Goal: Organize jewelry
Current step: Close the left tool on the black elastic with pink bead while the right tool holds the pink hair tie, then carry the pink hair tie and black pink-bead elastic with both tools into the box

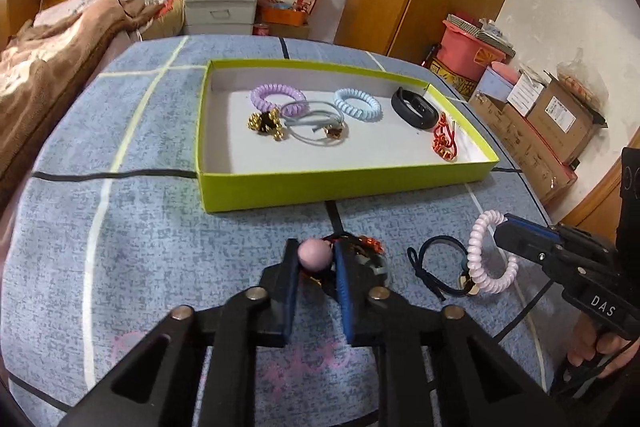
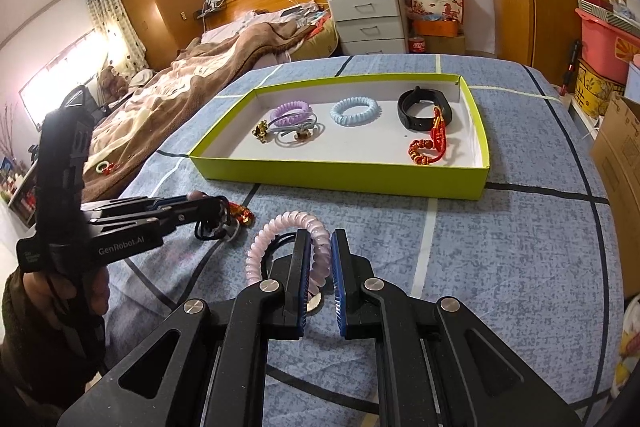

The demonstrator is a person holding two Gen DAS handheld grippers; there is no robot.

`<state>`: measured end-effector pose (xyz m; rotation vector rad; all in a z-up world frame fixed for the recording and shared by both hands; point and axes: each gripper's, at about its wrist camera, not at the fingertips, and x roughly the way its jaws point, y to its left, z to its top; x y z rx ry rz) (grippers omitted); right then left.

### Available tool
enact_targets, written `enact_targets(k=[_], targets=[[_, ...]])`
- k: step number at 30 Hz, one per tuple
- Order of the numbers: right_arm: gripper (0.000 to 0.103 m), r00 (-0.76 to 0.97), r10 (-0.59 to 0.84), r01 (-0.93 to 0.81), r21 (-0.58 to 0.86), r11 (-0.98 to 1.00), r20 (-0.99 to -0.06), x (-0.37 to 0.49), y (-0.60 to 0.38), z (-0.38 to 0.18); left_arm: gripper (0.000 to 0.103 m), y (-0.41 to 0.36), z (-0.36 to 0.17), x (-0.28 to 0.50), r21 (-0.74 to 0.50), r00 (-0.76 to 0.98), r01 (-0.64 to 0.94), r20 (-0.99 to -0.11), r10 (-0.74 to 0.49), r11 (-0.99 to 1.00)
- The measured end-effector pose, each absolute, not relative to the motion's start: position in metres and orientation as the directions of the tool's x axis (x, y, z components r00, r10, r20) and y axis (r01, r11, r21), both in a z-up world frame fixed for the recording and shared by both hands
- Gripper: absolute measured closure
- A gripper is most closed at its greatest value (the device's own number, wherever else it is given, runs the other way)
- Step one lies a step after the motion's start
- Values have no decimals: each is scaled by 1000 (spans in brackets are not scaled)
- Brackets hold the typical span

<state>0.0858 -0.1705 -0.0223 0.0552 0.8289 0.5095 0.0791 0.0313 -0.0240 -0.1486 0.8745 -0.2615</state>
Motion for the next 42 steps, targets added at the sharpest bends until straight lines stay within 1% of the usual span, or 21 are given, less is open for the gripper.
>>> enact_targets(k=[6, 13, 15, 19, 23, 26, 36, 42], targets=[[92, 559, 454, -412, 243, 878, -694, 87, -169, -25, 87, 31, -17, 75, -225, 635, 174, -719, -284, 959], [92, 571, 450, -395, 251, 884, -687, 86, -172, -24, 87, 35, -11, 72, -268, 644, 192, -691, -327, 944], [92, 571, 451, -394, 252, 884, -686, 84, -173, -24, 87, 35, -9, 71, -288, 644, 203, -681, -350, 936], [92, 571, 450, -392, 254, 884, -687, 84, -173, -24, 87, 34, -6, 68, -366, 626, 245, -647, -435, 898], [92, 573, 456, -390, 263, 883, -681, 82, -177, -23, 87, 30, -3, 65, -368, 623, 261, -642, -447, 892], [92, 576, 454, -387, 262, 884, -680, 81, -177, -21, 87, 31, 1, 65, -409, 613, 279, -621, -489, 869], [92, 597, 451, -382, 259, 887, -663, 83, -178, -7, 87, 35, 13, 67, -368, 640, 263, -626, -447, 892], [92, 614, 451, -377, 262, 889, -648, 91, -179, 4, 87, 40, 26, 74, -364, 655, 266, -611, -445, 893]])
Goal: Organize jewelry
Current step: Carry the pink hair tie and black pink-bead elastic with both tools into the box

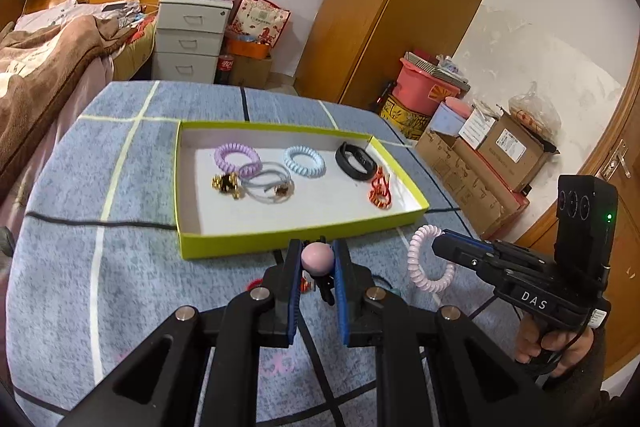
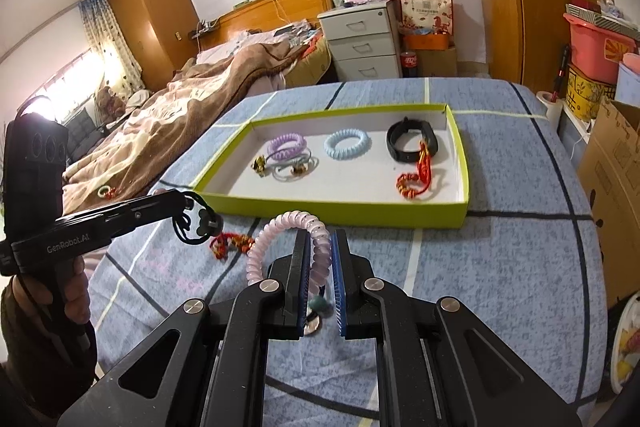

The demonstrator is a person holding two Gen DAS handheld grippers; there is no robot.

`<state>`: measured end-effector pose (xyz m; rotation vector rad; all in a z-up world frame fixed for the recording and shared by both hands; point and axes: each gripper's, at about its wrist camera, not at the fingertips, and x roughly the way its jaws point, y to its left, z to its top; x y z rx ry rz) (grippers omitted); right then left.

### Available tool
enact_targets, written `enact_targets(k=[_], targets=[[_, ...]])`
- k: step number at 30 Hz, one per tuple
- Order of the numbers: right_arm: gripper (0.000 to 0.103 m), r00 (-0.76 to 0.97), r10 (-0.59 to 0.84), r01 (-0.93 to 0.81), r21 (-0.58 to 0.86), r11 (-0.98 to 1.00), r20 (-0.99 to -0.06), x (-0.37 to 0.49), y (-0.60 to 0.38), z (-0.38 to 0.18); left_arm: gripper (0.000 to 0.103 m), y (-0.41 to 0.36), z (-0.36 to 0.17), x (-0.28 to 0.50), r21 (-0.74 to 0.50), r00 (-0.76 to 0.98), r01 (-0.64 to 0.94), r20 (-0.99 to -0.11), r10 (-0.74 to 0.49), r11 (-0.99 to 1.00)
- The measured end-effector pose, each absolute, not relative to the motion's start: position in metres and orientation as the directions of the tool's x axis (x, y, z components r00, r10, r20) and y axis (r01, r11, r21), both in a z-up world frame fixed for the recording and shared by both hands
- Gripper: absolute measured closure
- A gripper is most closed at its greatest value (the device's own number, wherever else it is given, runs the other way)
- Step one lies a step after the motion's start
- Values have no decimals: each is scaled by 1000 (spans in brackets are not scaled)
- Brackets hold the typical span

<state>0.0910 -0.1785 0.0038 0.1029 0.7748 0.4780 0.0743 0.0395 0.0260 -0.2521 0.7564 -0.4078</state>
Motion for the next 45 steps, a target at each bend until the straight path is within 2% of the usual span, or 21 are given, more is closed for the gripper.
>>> enact_targets(k=[13, 21, 37, 45], targets=[[92, 641, 424, -329, 270, 905, -640, 137, -177, 17, 87, 53, 47, 112, -360, 688, 229, -597, -412, 904], [92, 627, 384, -294, 250, 922, -678, 177, -169, 5, 87, 45, 40, 138, -389, 664, 242, -602, -444, 889], [92, 567, 342, -279, 216, 936, -749, 211, -162, -24, 87, 51, -6, 159, -392, 586, 188, -691, -423, 901], [92, 569, 284, -279, 143, 949, -772, 217, -153, -29, 87, 55, -13, 159, -329, 585, 154, -729, -354, 932]])
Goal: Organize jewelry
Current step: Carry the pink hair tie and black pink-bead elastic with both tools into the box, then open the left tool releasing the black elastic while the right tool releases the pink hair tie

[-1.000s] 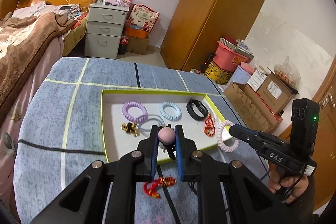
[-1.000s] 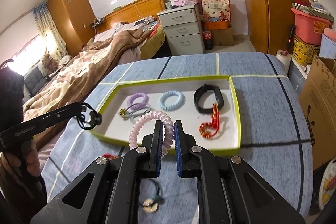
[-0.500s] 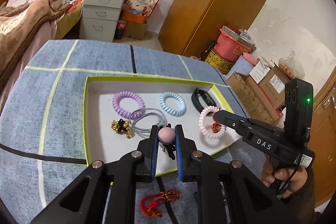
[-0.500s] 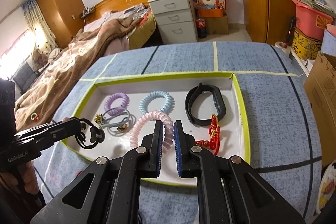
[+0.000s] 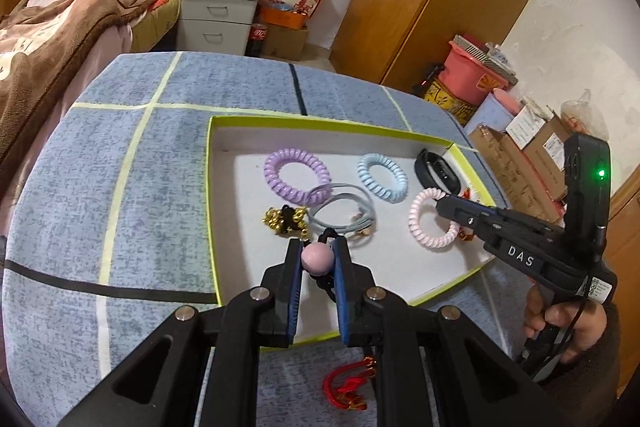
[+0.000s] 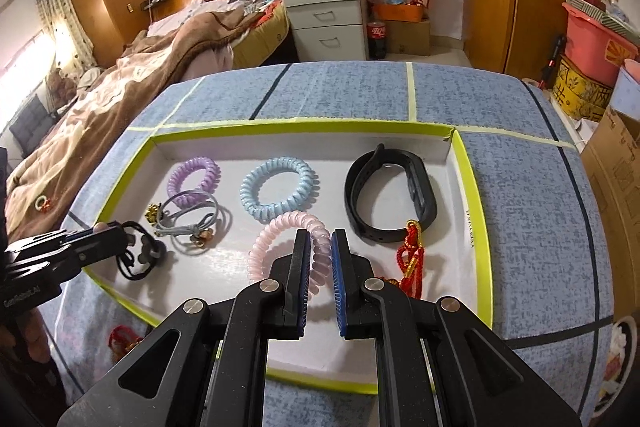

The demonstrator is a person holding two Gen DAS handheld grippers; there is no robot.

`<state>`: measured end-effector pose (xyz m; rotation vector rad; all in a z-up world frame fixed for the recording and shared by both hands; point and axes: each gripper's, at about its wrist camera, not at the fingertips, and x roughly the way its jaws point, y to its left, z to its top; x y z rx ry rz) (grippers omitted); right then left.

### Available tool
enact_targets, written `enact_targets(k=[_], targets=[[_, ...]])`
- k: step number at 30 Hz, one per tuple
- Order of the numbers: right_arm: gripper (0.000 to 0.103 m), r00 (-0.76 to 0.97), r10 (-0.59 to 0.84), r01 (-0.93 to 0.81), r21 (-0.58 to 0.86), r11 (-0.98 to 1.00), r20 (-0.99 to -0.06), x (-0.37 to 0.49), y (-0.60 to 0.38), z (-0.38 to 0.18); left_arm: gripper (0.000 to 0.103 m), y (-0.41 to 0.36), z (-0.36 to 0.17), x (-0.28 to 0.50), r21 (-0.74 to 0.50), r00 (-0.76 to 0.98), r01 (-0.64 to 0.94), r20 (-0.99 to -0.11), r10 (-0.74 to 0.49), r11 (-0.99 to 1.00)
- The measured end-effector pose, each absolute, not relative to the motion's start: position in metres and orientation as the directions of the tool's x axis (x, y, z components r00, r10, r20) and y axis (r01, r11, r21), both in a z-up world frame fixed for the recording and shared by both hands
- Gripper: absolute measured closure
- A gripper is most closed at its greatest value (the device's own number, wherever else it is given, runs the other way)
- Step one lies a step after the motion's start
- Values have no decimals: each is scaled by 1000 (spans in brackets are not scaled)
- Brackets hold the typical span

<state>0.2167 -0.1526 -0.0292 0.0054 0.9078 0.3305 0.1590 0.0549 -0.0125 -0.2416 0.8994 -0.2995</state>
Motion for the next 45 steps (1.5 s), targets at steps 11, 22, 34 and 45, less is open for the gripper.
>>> enact_targets(k=[11, 22, 34, 45], targets=[[92, 572, 250, -280, 100, 955, -781, 218, -151, -33, 87, 55, -19, 160, -272, 579, 127, -760, -294, 954], [91, 576, 241, -282, 87, 956, -781, 218, -148, -34, 71, 52, -16, 160, -271, 587, 136, -753, -298, 953], [76, 589, 241, -278, 86, 957, -771, 214, -150, -32, 59, 49, -14, 158, -264, 593, 136, -750, -292, 955], [75, 617, 275, -291, 111, 950, -737, 192, -154, -15, 52, 54, 3, 132, -278, 649, 153, -695, -309, 948]])
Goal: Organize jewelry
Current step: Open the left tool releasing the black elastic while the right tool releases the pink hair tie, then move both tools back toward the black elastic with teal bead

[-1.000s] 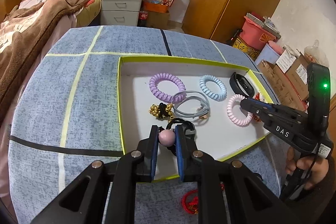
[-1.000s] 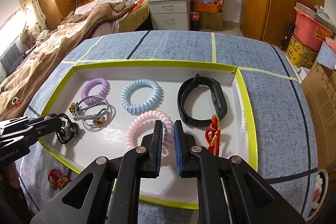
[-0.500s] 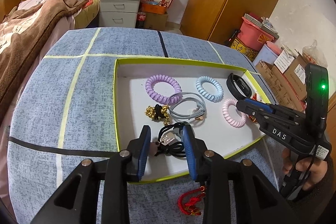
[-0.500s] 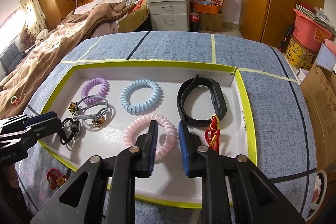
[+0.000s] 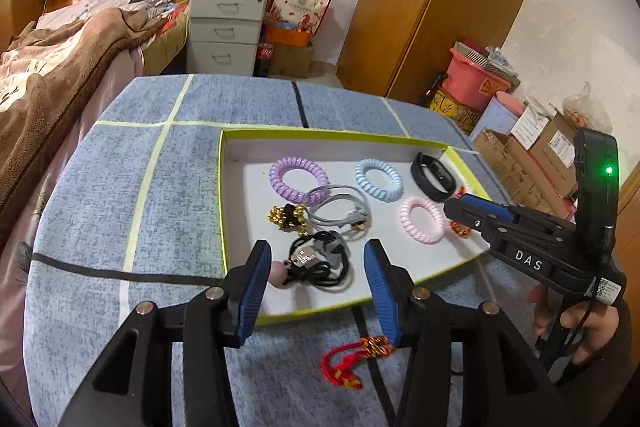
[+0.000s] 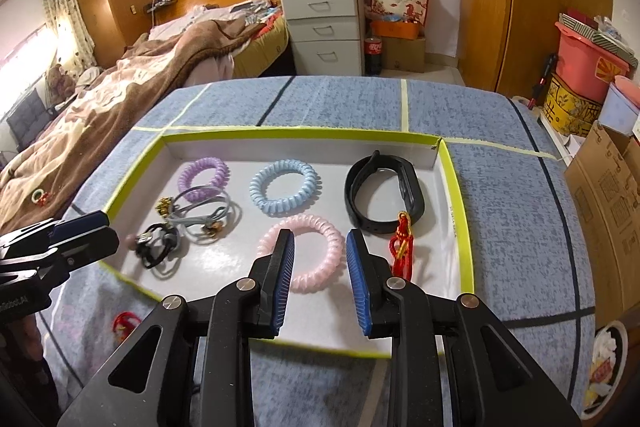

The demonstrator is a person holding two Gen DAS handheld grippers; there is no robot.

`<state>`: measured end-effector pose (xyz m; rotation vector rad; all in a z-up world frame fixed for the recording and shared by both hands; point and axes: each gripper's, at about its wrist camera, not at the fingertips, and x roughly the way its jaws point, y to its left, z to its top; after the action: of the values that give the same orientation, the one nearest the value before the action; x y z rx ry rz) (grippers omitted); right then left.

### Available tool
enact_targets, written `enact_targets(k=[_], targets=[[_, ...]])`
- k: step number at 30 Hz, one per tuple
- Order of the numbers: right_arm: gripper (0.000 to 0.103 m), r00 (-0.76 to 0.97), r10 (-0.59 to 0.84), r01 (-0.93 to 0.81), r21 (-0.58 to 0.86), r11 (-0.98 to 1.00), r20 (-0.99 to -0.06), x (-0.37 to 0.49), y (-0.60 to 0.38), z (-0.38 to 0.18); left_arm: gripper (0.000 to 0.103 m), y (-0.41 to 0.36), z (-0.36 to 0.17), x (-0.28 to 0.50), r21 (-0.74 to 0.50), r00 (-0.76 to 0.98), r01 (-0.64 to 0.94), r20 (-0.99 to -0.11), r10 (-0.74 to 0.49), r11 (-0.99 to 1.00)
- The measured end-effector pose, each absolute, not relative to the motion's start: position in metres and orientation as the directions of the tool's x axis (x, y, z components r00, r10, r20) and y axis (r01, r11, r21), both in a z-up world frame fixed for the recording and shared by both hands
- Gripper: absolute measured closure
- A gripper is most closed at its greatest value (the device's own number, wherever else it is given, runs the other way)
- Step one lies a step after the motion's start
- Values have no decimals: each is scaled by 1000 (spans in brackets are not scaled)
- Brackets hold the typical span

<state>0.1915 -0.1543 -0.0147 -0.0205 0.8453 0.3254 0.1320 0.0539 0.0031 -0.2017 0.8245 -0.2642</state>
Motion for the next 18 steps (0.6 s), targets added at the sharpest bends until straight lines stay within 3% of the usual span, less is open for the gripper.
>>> enact_targets(k=[9, 10, 11, 12, 18], targets=[[73, 609, 320, -305, 158, 939, -726, 149, -160, -11, 51, 56, 7, 92, -284, 671, 155, -672, -312, 946], [66, 604, 324, -308, 162, 937, -728, 144, -160, -13, 51, 57, 7, 87, -288, 675, 155, -668, -314, 945], [52, 603, 328, -312, 164, 936, -727, 137, -159, -14, 51, 58, 6, 83, -289, 677, 153, -666, -313, 945], [48, 603, 329, -311, 166, 936, -727, 133, -160, -14, 51, 57, 6, 78, -285, 678, 156, -665, -312, 946], [47, 590, 314, -307, 153, 939, -744, 111, -155, -22, 51, 55, 5, 60, -285, 676, 170, -663, -322, 943]])
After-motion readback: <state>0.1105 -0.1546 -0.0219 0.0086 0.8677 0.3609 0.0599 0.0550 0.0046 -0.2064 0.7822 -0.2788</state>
